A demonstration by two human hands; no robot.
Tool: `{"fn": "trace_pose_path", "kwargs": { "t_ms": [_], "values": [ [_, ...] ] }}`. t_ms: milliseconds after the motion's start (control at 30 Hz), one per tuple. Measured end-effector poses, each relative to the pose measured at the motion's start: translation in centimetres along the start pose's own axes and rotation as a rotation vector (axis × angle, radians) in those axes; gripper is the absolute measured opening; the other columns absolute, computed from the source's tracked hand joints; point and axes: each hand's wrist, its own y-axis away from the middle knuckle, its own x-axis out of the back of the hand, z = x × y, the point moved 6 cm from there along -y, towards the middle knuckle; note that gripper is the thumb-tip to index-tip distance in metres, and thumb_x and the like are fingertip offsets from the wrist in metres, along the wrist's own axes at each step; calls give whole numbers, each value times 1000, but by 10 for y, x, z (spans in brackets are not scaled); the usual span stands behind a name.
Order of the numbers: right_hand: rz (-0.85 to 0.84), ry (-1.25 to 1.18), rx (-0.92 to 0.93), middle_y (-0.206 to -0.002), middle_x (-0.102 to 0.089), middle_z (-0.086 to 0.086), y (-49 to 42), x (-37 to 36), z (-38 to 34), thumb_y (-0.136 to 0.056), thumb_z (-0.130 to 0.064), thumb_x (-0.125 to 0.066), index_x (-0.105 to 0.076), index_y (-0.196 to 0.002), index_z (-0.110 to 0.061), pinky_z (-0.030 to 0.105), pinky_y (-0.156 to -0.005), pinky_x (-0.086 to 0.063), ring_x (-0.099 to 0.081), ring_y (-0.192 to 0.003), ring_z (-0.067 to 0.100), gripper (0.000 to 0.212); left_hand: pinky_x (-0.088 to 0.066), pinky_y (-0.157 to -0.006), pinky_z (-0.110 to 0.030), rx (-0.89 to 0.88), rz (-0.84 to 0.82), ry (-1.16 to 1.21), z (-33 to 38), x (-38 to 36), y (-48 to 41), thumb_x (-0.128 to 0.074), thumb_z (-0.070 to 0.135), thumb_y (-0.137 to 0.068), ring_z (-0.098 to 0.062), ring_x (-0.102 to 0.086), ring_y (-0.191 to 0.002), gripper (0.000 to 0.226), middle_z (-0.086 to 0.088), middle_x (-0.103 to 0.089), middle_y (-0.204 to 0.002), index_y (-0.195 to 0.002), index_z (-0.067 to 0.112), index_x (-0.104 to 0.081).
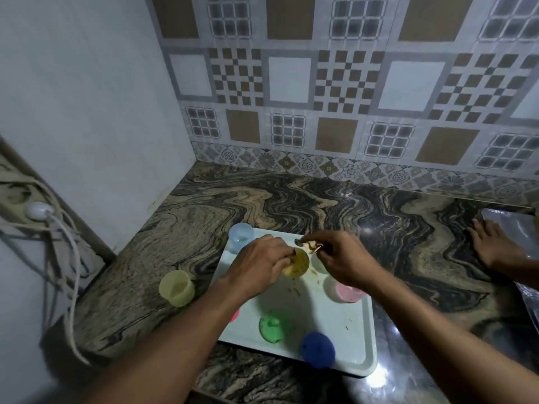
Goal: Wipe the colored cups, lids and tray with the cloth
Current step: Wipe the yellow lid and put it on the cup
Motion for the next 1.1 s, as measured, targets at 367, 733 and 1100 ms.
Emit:
{"fn": "trace_pose_path", "kwargs": {
  "t_ms": [367, 733, 1100],
  "values": [
    [166, 104, 463, -121, -71, -3, 4, -58, -60, -85, -2, -49, -77, -104, -15, 35, -82, -60, -67, -110, 17, 37, -53, -70, -37, 79, 329, -135, -33, 77, 38, -63, 17, -92, -24, -63, -82, 16, -6, -69, -94, -103, 9, -72],
    [411, -332, 139, -87, -72, -4, -21, -41, -94, -89, -8, -51, -68, -121, -25, 30, -60, -49, -60, -65, 10, 40, -49, -74, -37, 20, 503, -333, -39, 116, 64, -61, 16, -95, -26, -57, -85, 11, -6, -65, -89, -93, 8, -69],
    [331, 36, 471, -122, -69, -1, 2, -105, -97, -84, -1, -44, -74, -109, -11, 37, -79, -58, -66, -105, 21, 40, -46, -64, -34, 366, 666, -173, -53, 117, 73, -65, 24, -92, -23, -59, -74, 15, -1, -63, -81, -82, 13, -61]
  ]
}}
